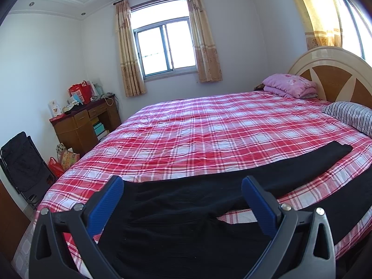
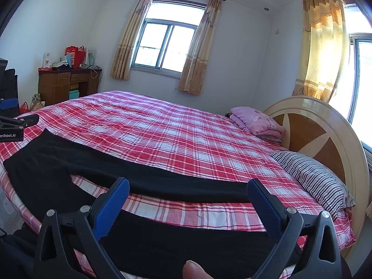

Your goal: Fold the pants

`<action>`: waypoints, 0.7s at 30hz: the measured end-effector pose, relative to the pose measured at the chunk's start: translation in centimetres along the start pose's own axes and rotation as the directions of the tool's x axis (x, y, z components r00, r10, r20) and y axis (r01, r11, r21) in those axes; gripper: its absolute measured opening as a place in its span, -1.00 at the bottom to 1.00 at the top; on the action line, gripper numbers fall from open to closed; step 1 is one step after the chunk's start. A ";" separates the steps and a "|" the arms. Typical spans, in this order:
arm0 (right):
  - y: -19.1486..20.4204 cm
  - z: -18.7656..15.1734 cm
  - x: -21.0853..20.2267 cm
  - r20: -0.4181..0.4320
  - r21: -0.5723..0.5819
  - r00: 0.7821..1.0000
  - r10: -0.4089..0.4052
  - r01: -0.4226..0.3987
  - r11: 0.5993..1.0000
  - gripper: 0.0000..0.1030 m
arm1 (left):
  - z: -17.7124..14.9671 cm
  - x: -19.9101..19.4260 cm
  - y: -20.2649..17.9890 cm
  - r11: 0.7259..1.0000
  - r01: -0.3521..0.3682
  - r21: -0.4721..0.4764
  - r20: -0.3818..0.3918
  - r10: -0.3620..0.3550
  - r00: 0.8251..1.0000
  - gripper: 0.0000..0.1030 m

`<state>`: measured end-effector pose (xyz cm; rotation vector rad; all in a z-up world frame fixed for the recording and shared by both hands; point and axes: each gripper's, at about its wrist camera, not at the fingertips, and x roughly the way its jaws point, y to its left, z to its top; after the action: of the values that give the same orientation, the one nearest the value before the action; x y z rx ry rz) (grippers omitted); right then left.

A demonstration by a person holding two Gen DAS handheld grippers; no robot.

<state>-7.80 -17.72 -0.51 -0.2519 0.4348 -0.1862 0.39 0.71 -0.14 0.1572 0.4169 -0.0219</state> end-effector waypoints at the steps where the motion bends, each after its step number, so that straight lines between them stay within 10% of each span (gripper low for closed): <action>1: 0.0 0.0 0.0 0.001 0.001 1.000 0.000 0.000 1.000 0.98 | 0.0 0.0 0.0 1.000 0.000 0.001 -0.001 0.000 1.000 1.00; 21: 0.3 -0.3 0.2 -0.008 -0.010 1.000 0.000 0.000 1.000 0.98 | 0.0 0.0 0.2 1.000 -0.004 -0.002 -0.005 0.004 1.000 1.00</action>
<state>-7.74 -17.57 -0.94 -0.2615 0.4435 -0.1850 0.41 0.88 -0.14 0.1565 0.4213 -0.0174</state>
